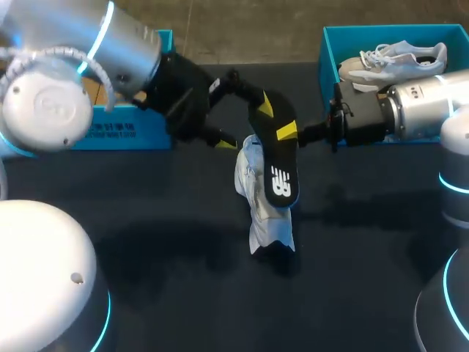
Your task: Take the shoe out of the shoebox, open the shoe tongue, remove and reinsert the insole, then place the shoe into the shoebox
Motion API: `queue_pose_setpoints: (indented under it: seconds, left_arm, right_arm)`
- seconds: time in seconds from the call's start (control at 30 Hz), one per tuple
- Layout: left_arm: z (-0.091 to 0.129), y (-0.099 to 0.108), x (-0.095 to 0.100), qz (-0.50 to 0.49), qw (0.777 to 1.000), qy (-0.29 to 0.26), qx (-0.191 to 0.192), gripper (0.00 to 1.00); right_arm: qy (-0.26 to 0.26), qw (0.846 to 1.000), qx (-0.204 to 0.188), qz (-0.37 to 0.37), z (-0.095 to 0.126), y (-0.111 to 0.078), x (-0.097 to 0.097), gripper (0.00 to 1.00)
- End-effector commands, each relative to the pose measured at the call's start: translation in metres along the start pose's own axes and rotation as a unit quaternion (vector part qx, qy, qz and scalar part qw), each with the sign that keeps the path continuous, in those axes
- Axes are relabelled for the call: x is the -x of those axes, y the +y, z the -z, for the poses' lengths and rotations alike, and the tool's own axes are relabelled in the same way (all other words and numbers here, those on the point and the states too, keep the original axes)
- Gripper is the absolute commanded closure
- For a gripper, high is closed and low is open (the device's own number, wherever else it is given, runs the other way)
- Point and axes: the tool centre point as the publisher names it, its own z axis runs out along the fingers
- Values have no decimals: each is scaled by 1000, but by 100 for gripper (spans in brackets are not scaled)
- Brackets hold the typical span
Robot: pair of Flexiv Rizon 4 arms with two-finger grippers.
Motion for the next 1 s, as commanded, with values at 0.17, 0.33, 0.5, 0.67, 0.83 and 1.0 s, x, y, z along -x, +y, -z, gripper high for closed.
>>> queue_pose_setpoints:
  seconds: [0.17,0.33,0.5,0.67,0.83,1.0]
  left_arm:
    - [2,22,16,8,971,237,-25,0]
    - [3,30,23,7,959,282,-23,0]
    - [-1,34,28,6,947,319,-37,0]
    - [-4,40,28,9,934,356,-42,0]
    - [-5,44,30,6,924,380,-35,0]
    - [-6,50,31,7,919,393,-32,0]
  right_arm:
    - [-8,1000,-11,-8,-10,0,5,100]
    - [-12,1000,-13,-12,-14,0,8,100]
    - [-10,1000,-13,-13,-16,0,9,100]
    - [-7,1000,-15,-10,-19,1,8,100]
    - [-7,1000,-17,-9,-20,2,8,100]
    - [-9,1000,-15,-12,-21,3,8,100]
